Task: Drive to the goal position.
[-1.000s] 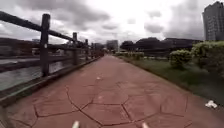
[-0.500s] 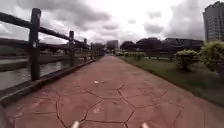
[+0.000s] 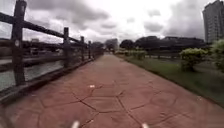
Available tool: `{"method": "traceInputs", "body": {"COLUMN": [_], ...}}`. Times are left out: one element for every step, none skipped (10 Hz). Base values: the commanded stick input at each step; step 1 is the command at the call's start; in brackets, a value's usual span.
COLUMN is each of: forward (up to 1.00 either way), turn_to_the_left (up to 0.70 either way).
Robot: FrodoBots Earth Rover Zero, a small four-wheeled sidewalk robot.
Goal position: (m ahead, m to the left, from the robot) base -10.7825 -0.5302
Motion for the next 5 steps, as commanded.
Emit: {"method": "traceInputs", "body": {"forward": [0.7,0.7,0.7,0.7,0.7], "turn_to_the_left": [0.0,0.0,0.0,0.0,0.0]}}
